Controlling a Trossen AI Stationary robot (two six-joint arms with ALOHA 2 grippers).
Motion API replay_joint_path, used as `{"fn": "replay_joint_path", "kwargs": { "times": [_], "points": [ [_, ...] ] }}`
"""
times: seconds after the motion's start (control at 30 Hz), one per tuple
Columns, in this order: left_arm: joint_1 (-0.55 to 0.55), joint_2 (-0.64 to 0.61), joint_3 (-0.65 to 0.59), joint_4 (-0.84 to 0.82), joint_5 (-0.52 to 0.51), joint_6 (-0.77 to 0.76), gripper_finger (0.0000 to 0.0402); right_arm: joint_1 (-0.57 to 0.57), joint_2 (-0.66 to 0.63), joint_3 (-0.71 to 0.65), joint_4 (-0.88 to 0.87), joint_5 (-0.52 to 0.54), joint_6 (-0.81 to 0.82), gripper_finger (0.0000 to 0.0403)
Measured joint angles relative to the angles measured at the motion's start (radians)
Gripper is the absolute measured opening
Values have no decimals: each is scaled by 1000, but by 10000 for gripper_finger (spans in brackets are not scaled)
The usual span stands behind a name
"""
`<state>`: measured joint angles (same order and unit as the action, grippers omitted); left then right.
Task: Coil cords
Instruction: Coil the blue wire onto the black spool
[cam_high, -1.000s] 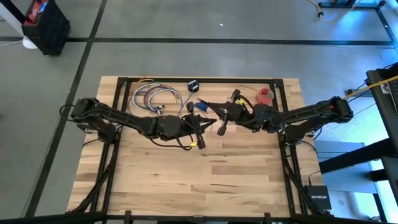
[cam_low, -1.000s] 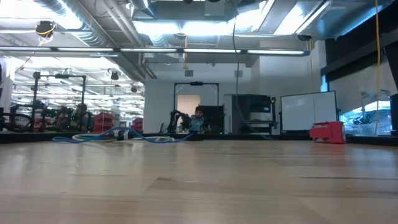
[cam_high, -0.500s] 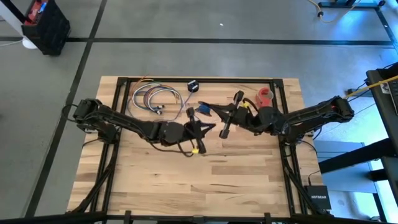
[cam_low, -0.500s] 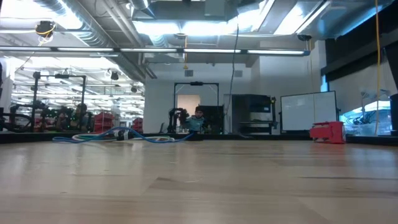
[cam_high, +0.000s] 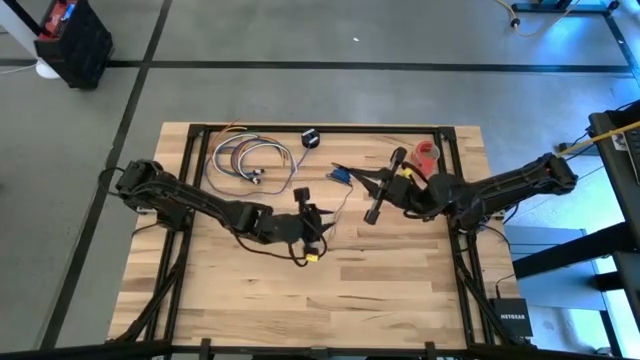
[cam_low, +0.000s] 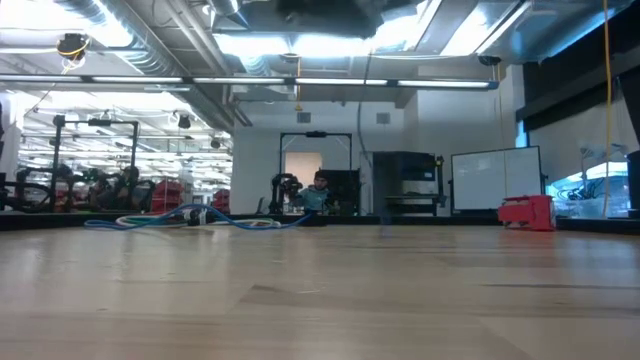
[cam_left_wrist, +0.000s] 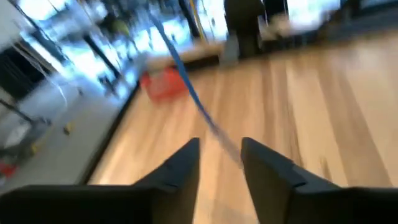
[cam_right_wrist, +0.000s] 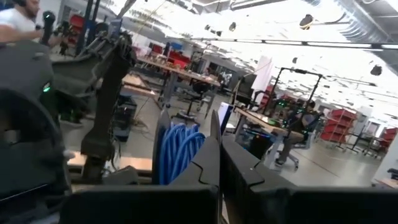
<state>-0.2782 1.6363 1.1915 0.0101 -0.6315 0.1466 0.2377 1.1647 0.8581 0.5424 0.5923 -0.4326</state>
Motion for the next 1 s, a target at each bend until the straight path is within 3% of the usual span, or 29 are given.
{"fn": "replay_joint_path", "kwargs": {
  "times": [0.17,0.3,0.43,0.6,0.73,1.0],
  "points": [
    [-39,-9,51,-357,-1,-82,157,-1,-45,0,-125,0,14,3],
    [-73,-61,66,-453,-1,-153,163,-1,-47,0,-214,0,55,3],
    [-91,-116,60,-442,-20,-123,164,-1,-44,-2,-279,-3,93,3],
    [-58,-156,60,-298,-49,-3,164,-2,-25,-2,-315,-80,134,3],
    [-11,-153,60,-192,4,54,164,-1,10,-7,-316,-127,134,3],
    [-22,-148,59,-228,11,30,164,-3,25,-19,-324,-188,133,3]
  ]
}}
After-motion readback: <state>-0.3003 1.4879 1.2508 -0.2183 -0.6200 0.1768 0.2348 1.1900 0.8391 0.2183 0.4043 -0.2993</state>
